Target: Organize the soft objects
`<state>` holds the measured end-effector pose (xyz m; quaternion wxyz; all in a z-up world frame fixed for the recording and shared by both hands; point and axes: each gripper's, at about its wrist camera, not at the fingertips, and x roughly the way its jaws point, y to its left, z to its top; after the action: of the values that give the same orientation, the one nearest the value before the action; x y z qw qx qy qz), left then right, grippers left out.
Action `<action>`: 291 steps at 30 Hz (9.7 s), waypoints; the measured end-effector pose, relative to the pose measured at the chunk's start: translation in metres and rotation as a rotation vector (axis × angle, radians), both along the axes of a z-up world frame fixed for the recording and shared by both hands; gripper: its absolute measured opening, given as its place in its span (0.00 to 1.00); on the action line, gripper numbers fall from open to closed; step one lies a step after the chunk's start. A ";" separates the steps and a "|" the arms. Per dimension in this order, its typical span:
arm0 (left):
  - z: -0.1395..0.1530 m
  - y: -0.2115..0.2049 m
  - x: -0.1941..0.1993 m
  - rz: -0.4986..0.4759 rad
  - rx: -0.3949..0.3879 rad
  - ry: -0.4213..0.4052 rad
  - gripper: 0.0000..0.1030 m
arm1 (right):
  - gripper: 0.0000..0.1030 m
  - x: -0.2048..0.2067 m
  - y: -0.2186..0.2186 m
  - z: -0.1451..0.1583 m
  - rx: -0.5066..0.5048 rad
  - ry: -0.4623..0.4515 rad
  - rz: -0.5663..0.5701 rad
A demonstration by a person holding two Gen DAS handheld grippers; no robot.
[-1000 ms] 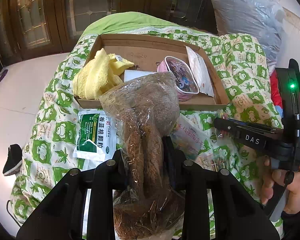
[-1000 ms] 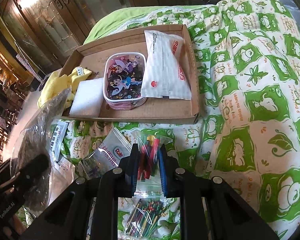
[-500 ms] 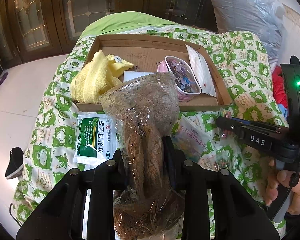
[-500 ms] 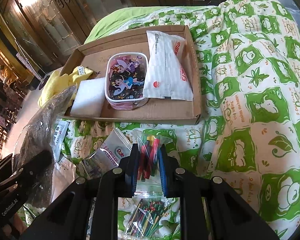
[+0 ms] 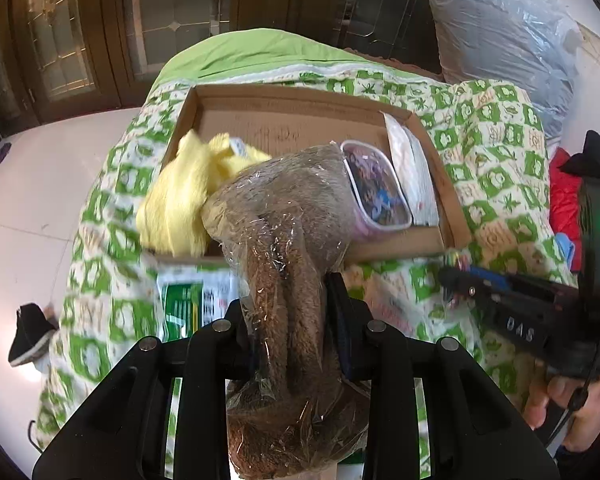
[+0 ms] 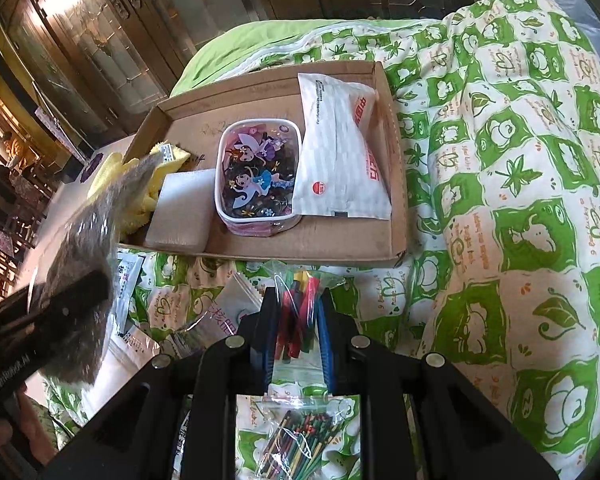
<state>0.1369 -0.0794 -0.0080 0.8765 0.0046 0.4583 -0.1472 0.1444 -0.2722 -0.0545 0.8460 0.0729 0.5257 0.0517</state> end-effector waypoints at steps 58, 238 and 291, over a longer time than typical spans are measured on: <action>0.008 -0.024 0.082 -0.089 0.048 -0.015 0.78 | 0.22 0.164 0.009 0.004 0.058 -0.092 0.022; -0.024 0.047 -0.079 -0.020 -0.076 0.001 0.17 | 0.56 -0.026 0.046 -0.021 -0.051 0.042 0.039; 0.010 0.017 0.111 0.025 -0.113 0.054 0.17 | 0.56 0.059 0.011 0.014 -0.069 -0.036 -0.001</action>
<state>0.2482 -0.0627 0.0024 0.8644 -0.0543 0.4730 -0.1620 0.2031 -0.2613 -0.0402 0.8574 0.0431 0.5117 0.0342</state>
